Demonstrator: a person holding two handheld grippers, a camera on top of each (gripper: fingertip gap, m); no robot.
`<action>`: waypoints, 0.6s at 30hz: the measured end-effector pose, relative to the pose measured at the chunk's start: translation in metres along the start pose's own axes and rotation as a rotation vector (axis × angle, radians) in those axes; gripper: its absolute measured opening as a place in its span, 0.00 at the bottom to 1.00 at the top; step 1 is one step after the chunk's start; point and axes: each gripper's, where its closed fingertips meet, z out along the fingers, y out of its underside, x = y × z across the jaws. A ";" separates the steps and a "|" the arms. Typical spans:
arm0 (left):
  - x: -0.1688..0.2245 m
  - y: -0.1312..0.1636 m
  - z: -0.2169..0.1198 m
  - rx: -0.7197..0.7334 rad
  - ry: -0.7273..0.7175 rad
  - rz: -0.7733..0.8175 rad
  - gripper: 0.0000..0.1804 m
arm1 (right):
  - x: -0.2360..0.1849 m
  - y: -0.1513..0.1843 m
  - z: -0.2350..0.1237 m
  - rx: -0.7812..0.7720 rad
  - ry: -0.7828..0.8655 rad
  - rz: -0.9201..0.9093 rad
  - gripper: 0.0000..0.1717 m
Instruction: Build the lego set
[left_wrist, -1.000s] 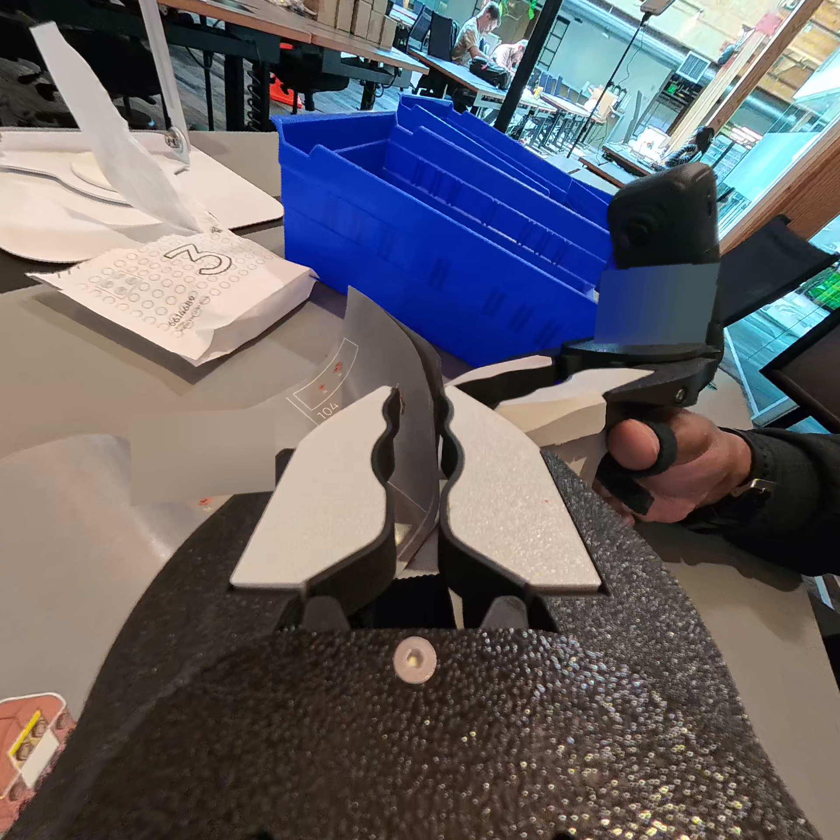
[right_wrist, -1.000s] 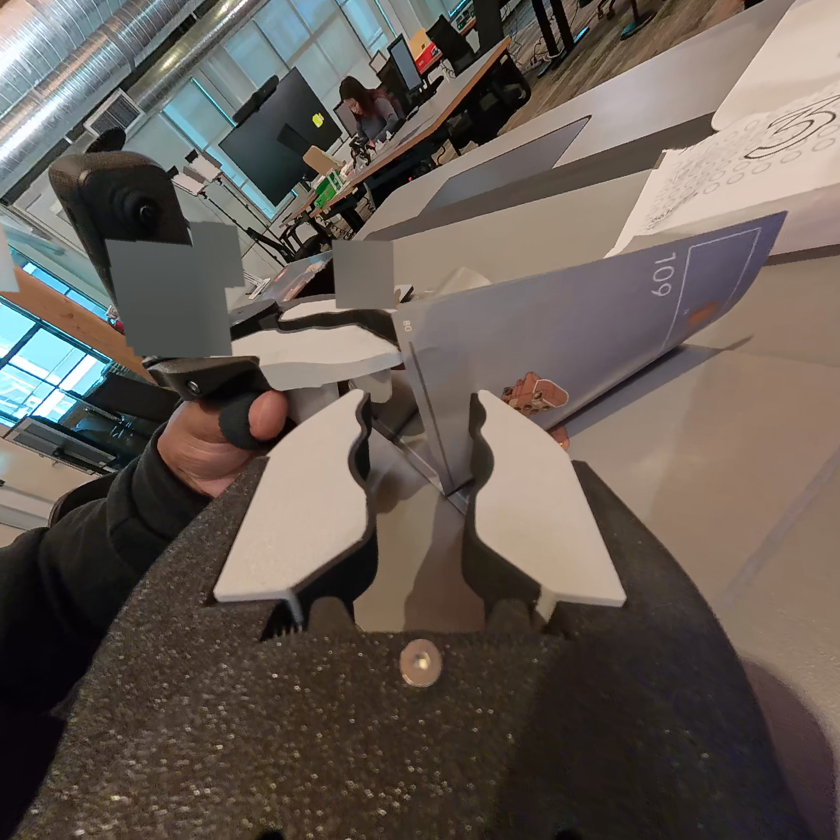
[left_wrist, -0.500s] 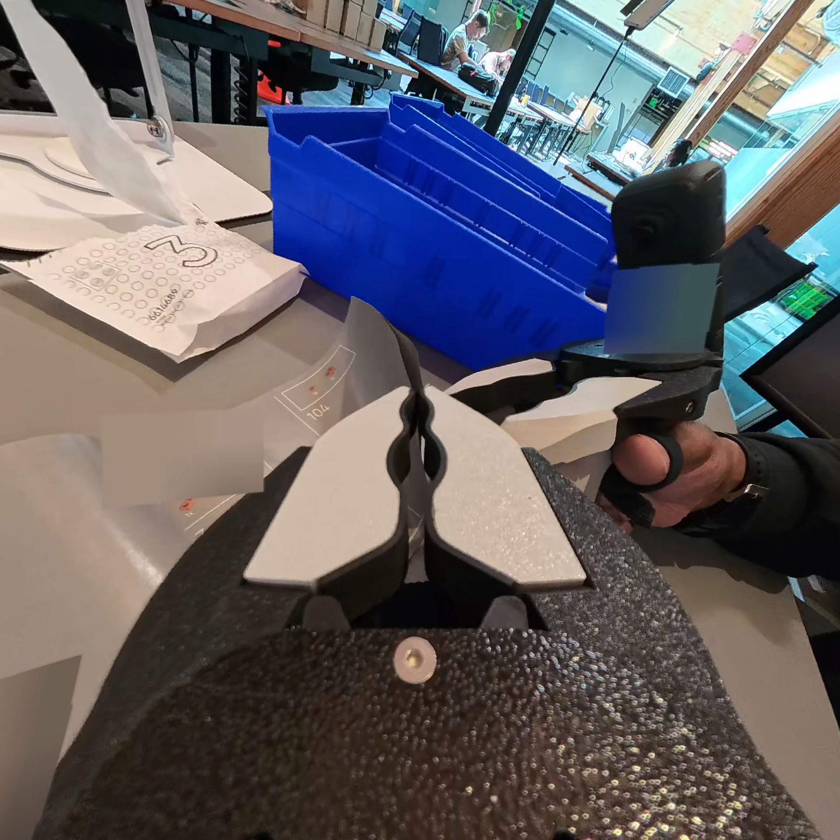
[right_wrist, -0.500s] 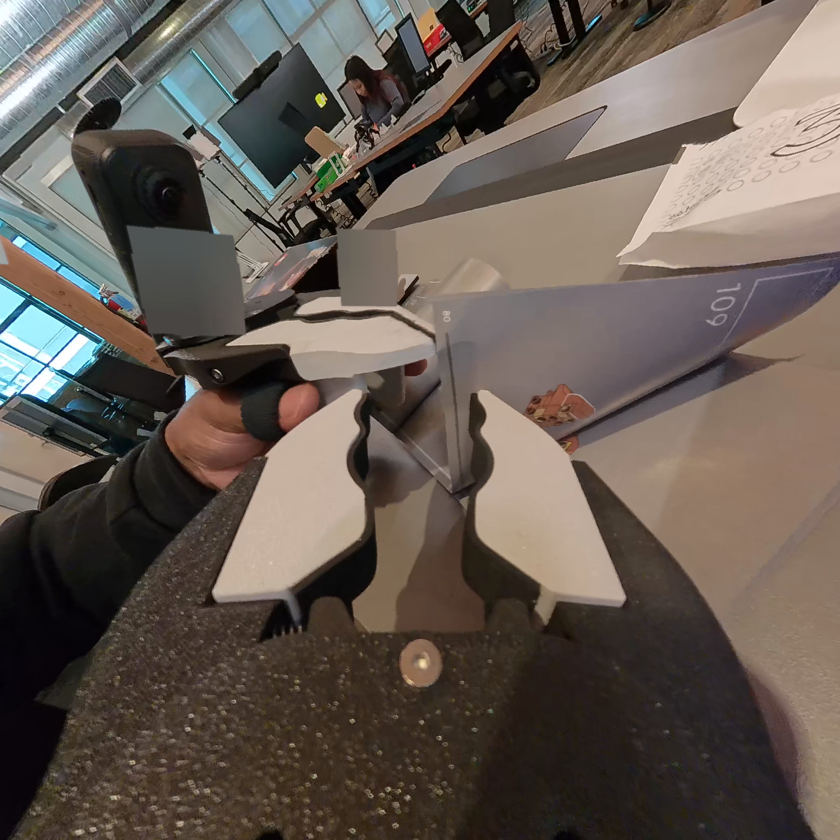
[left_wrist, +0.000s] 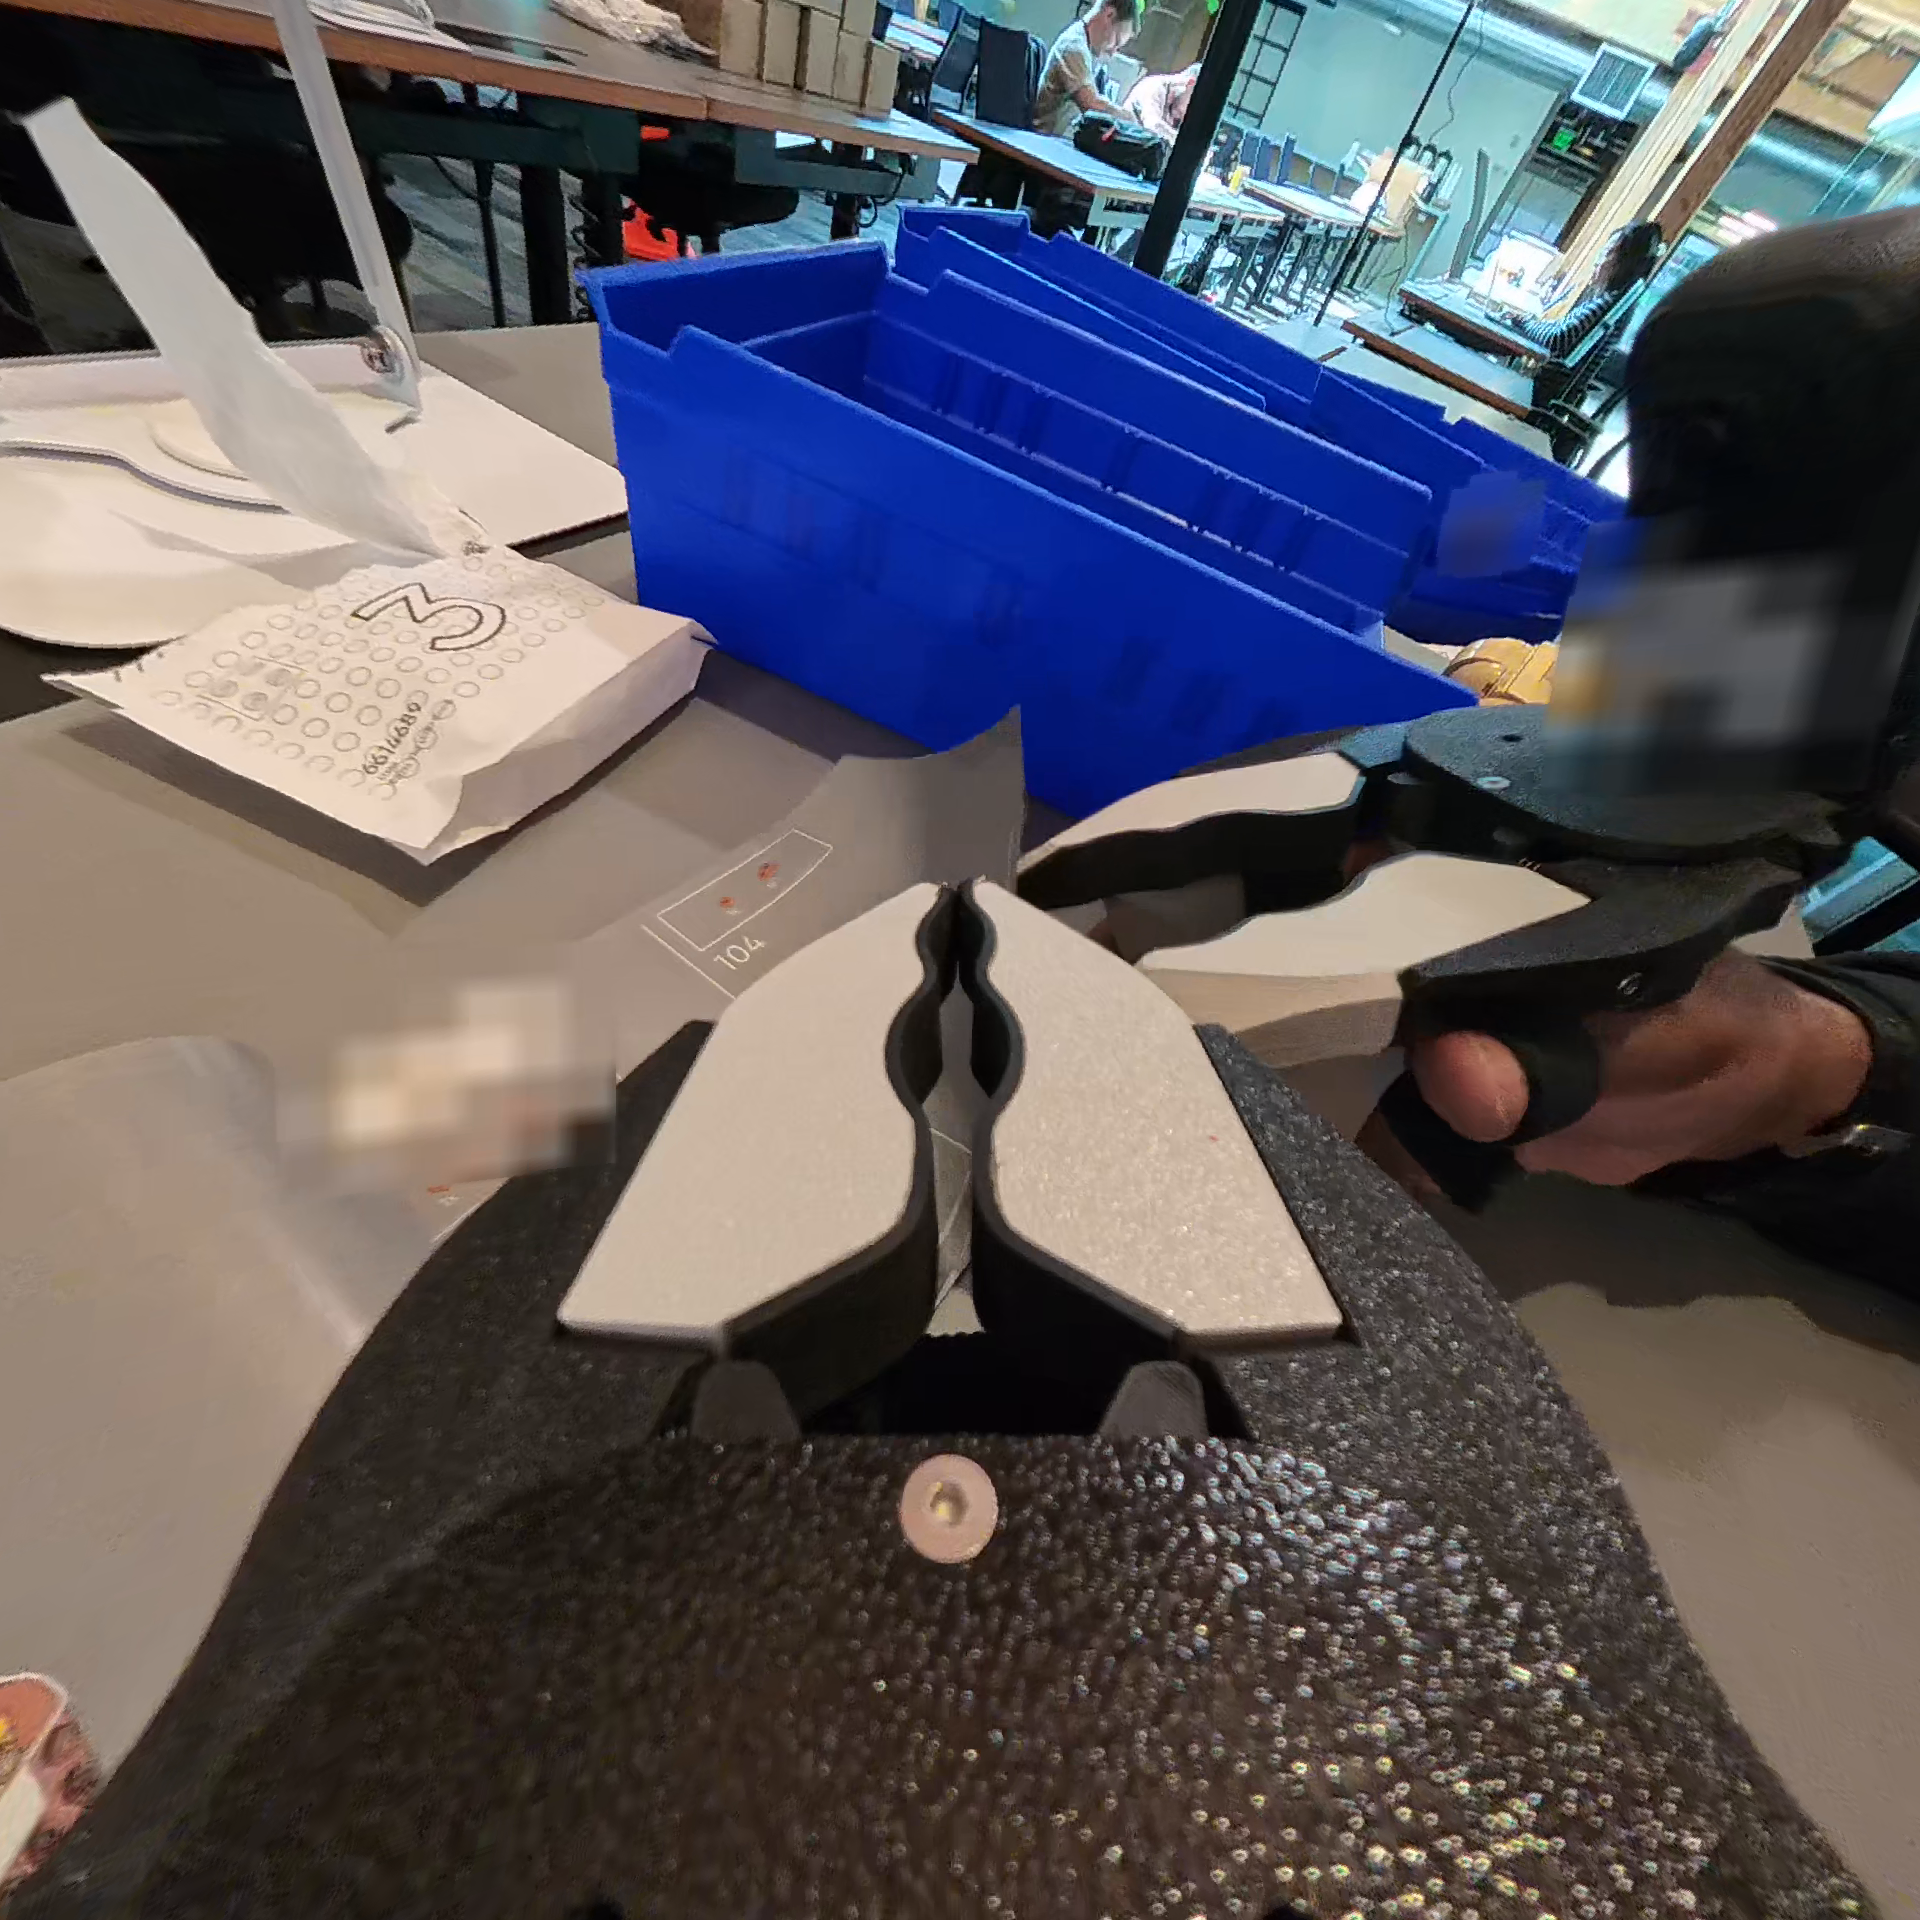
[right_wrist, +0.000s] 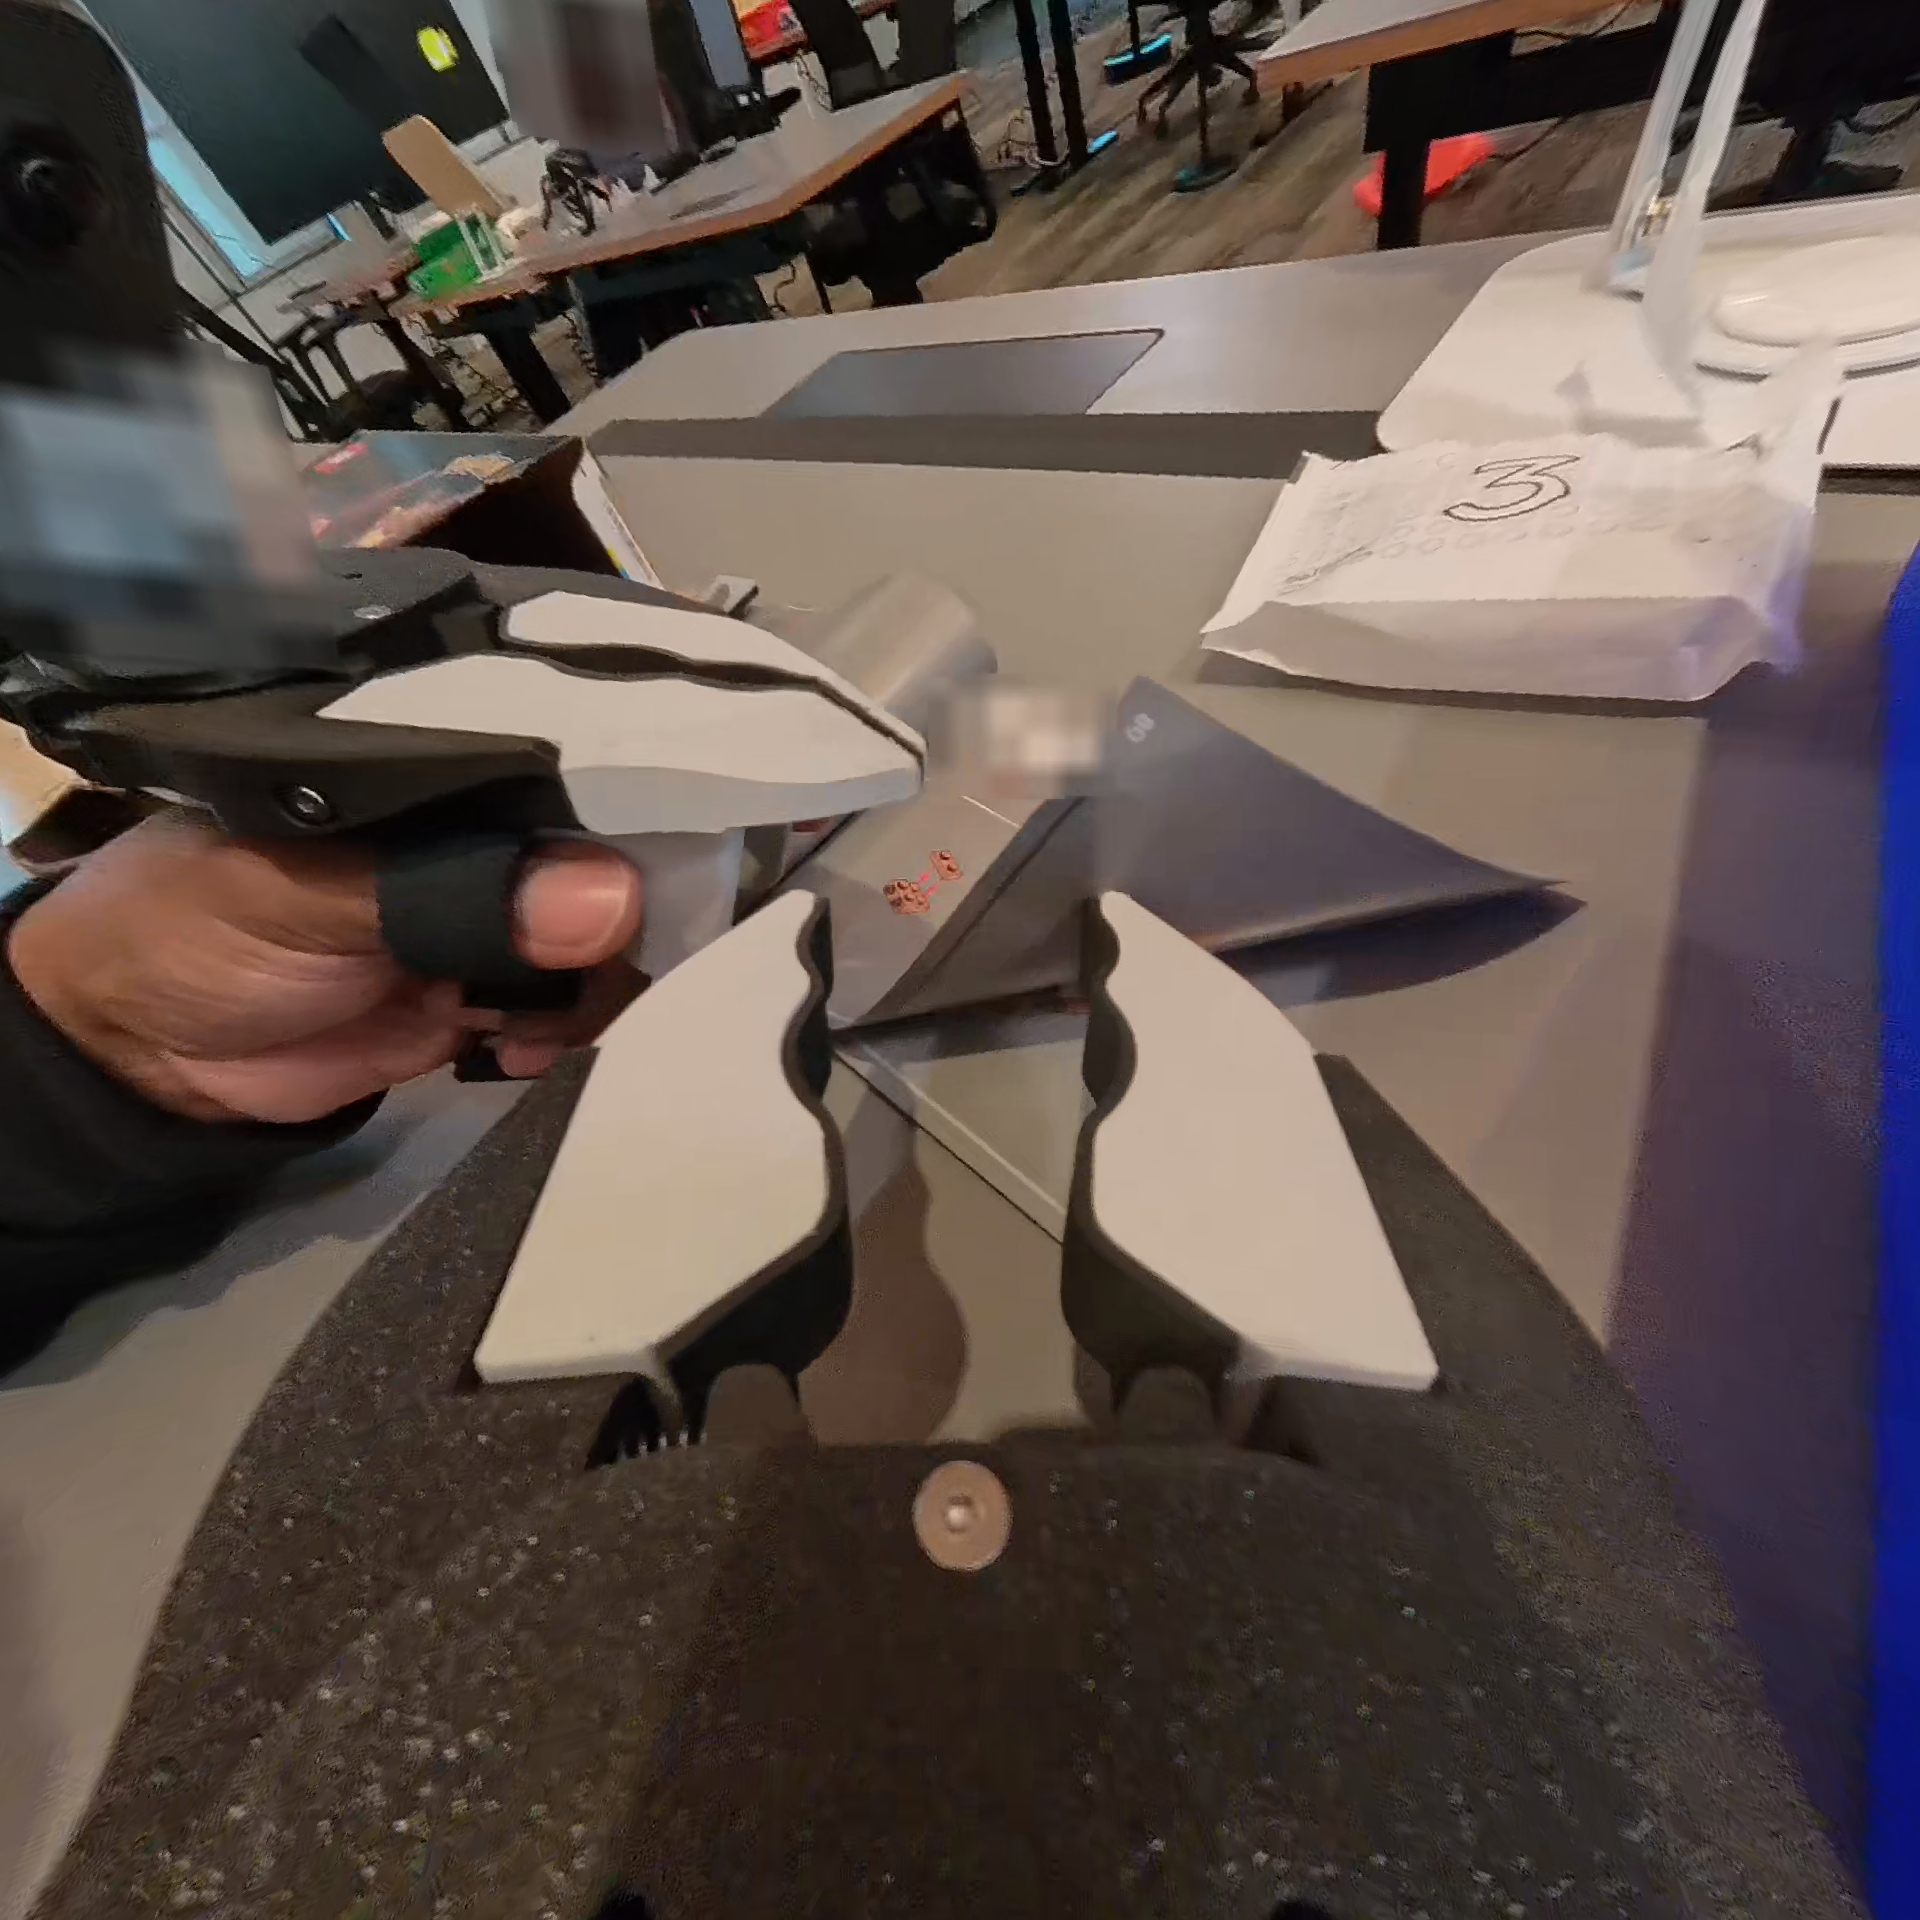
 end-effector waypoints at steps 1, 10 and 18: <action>0.001 0.001 0.001 -0.005 0.001 0.004 0.00 | -0.001 0.000 0.000 0.000 -0.004 0.001 0.27; 0.002 0.000 0.007 -0.050 -0.028 0.076 0.00 | -0.004 0.004 0.003 -0.031 -0.037 0.015 0.27; 0.000 -0.007 0.014 -0.047 0.034 -0.017 0.00 | -0.010 0.007 0.004 -0.051 -0.057 -0.034 0.26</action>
